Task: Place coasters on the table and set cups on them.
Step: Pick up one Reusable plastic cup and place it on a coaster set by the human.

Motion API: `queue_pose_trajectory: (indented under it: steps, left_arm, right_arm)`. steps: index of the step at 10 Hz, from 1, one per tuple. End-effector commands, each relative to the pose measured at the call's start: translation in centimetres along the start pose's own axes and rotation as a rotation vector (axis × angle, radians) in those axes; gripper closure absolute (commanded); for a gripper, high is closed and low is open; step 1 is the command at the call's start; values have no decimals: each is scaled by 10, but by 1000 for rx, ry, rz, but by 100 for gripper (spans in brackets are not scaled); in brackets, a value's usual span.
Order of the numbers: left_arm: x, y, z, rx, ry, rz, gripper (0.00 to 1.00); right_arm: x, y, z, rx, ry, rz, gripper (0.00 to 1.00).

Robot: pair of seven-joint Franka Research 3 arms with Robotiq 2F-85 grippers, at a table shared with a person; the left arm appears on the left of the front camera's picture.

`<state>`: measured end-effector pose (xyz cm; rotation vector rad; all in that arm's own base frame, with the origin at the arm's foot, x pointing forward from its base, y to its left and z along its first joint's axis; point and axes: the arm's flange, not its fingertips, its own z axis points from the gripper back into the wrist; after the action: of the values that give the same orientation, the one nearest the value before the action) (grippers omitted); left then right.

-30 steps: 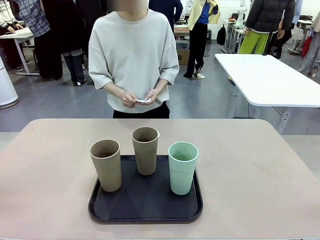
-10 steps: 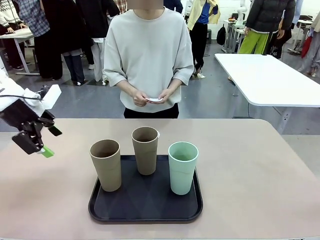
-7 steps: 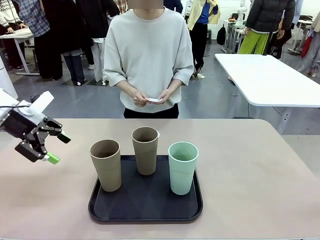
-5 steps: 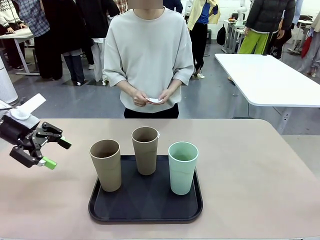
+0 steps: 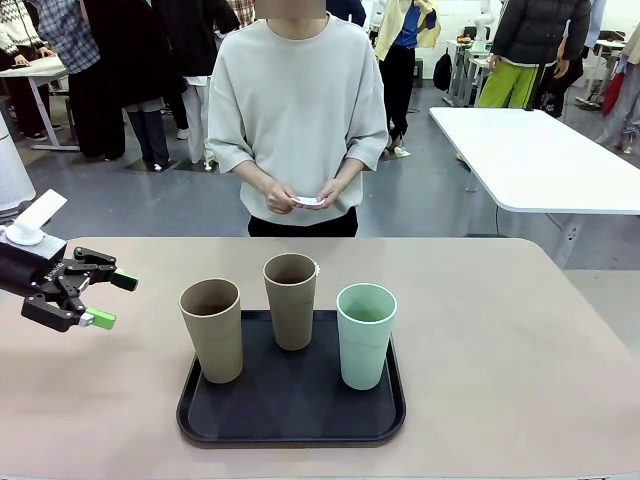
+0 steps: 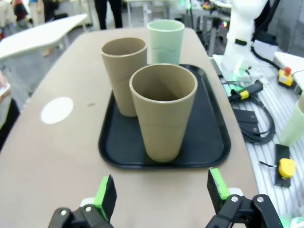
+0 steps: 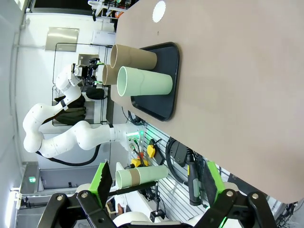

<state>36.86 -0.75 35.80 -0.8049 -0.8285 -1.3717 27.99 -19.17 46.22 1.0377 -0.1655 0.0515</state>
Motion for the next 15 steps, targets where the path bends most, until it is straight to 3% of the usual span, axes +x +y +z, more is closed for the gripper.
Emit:
queue_pose_trajectory:
  steps: [1,2,3,7,9,15]
  left_arm:
    - [3,-28,-14,2,14,-57,0]
    - [12,-29,-11,-25,60,-54,0]
    - [2,0,-2,-3,11,-17,0]
    - [3,0,-3,-10,28,-20,0]
    - [-2,-3,-11,-56,-79,-117,0]
    - [-21,-6,-56,-47,-148,-152,0]
  right_arm:
    - [2,1,0,6,-8,2,0]
    - [2,1,0,6,-8,2,0]
    - [2,1,0,6,-8,2,0]
    - [2,1,0,6,-8,2,0]
    - [2,1,0,6,-8,2,0]
    - [2,1,0,6,-8,2,0]
